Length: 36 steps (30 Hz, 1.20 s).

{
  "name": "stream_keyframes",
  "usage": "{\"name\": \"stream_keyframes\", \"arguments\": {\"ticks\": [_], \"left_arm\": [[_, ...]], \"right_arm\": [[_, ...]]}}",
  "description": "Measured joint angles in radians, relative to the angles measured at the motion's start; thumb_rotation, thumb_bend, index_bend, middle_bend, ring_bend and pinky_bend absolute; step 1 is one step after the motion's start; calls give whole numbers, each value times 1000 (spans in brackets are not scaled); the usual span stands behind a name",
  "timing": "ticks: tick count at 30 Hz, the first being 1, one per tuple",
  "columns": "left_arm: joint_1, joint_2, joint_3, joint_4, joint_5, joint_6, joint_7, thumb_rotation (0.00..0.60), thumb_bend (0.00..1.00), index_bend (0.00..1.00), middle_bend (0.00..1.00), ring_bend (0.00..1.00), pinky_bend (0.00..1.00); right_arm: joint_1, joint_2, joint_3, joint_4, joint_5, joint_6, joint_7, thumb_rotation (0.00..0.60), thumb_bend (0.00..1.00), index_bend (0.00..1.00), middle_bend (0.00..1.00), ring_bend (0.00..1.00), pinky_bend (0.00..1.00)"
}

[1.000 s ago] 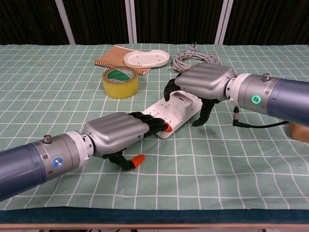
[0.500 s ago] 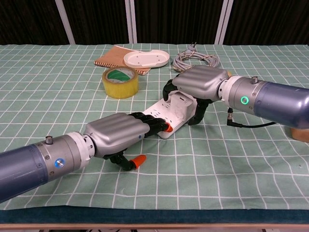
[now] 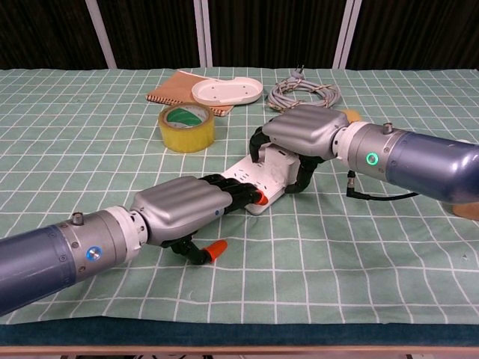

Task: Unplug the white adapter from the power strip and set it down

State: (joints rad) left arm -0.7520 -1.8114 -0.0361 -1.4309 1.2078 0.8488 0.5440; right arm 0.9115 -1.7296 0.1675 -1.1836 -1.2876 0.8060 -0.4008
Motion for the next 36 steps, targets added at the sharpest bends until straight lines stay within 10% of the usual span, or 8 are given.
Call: {"name": "stream_keyframes", "arguments": {"ticks": [22, 36], "left_arm": [[-7, -5, 10, -3, -2, 11, 7, 600, 484, 94, 79, 1, 87], [-11, -15, 17, 4, -7, 7, 8, 600, 484, 95, 82, 2, 96]], "right_arm": [[3, 15, 0, 6, 23, 1, 14, 600, 707, 430, 316, 276, 270], [0, 6, -4, 28, 26, 17, 19, 600, 808, 601, 454, 411, 502]]}}
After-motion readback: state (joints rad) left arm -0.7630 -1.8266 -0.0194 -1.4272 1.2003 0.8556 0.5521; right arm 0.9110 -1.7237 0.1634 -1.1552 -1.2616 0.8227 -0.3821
